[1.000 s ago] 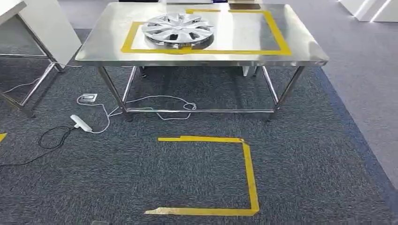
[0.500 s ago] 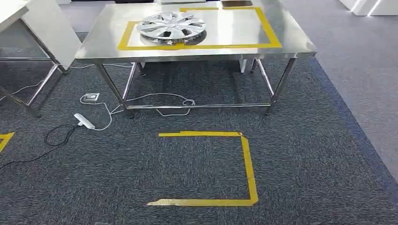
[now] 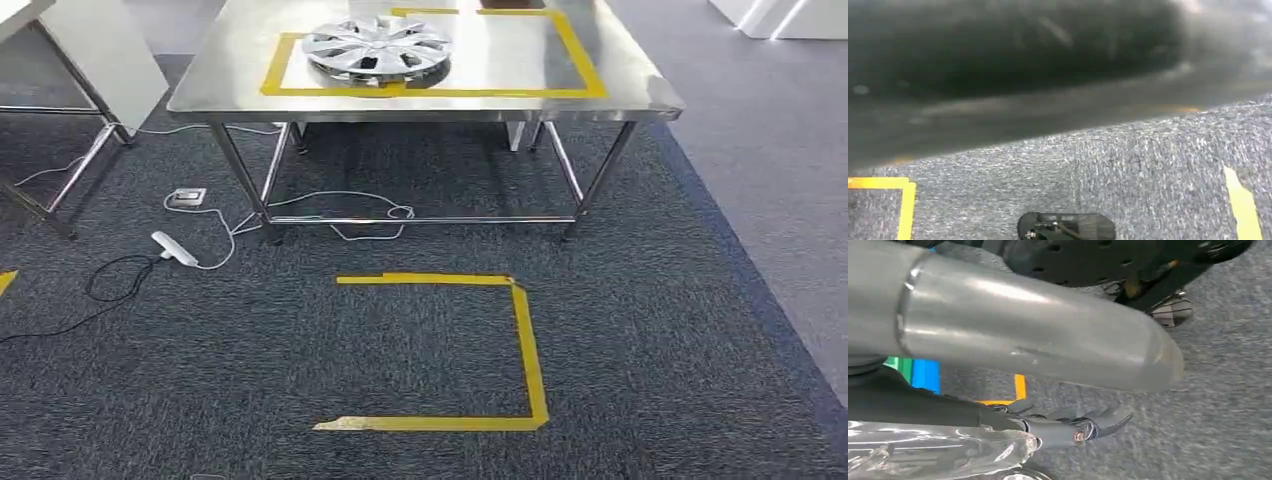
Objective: Take the parts from the cabinet and place them on the table.
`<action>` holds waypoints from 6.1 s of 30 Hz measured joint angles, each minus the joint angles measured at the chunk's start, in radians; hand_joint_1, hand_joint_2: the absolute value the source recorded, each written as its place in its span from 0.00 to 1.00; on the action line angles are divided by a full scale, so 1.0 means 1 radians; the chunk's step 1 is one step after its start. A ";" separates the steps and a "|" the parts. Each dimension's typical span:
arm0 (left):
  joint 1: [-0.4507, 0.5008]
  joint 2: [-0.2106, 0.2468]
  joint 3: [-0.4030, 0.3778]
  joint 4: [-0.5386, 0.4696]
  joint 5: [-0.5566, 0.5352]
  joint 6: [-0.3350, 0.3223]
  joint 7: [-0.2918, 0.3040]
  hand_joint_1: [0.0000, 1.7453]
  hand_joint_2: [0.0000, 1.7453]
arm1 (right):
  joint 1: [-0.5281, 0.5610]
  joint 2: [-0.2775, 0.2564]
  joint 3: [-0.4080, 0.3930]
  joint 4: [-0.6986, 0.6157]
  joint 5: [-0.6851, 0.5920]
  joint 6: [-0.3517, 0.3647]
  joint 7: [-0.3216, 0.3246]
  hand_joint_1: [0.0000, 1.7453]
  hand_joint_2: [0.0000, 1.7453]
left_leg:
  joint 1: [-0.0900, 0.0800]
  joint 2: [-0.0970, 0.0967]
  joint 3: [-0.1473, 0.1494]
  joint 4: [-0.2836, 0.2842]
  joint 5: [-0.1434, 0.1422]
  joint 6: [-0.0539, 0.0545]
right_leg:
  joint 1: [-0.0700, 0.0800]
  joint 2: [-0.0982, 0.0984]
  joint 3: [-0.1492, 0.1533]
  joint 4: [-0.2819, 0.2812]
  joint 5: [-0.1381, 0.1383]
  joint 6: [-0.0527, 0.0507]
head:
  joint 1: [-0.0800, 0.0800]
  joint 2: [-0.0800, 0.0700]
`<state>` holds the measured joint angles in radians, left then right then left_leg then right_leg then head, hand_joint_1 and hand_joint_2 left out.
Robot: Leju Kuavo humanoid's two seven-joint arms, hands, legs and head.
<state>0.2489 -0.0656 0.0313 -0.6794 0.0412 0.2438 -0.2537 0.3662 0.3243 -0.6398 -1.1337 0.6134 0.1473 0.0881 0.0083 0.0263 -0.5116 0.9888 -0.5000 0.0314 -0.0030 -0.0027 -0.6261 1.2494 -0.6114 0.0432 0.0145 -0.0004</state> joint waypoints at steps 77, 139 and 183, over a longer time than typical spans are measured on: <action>-0.012 0.050 -0.182 0.033 0.141 0.069 -0.026 0.00 0.00 | -0.058 -0.029 0.019 0.163 0.058 0.002 -0.044 0.00 0.00 | 0.007 -0.017 -0.124 0.315 -0.154 -0.057 | 0.001 0.044 0.098 -0.261 0.124 -0.046 | -0.003 0.000; -0.028 0.088 -0.299 0.040 0.244 0.108 -0.032 0.00 0.00 | -0.017 -0.071 0.148 0.167 -0.048 -0.043 0.018 0.00 0.00 | 0.005 -0.017 -0.119 0.301 -0.141 -0.055 | -0.004 0.048 0.098 -0.254 0.118 -0.048 | -0.003 0.000; -0.098 0.109 -0.431 0.156 0.397 0.111 -0.106 0.00 0.00 | 0.031 -0.167 0.382 0.167 -0.300 -0.176 0.109 0.00 0.00 | 0.003 0.002 -0.023 0.005 0.014 -0.012 | -0.004 0.014 -0.073 0.049 -0.038 -0.005 | 0.011 0.000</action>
<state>0.1511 0.0438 -0.3994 -0.5238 0.4387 0.3548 -0.3597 0.3977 0.1572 -0.2578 -0.9670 0.3132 -0.0290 0.1976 0.0112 0.0285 -0.5348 0.9935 -0.4865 0.0196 -0.0068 0.0110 -0.6989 1.2979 -0.6489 0.0384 0.0259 -0.0004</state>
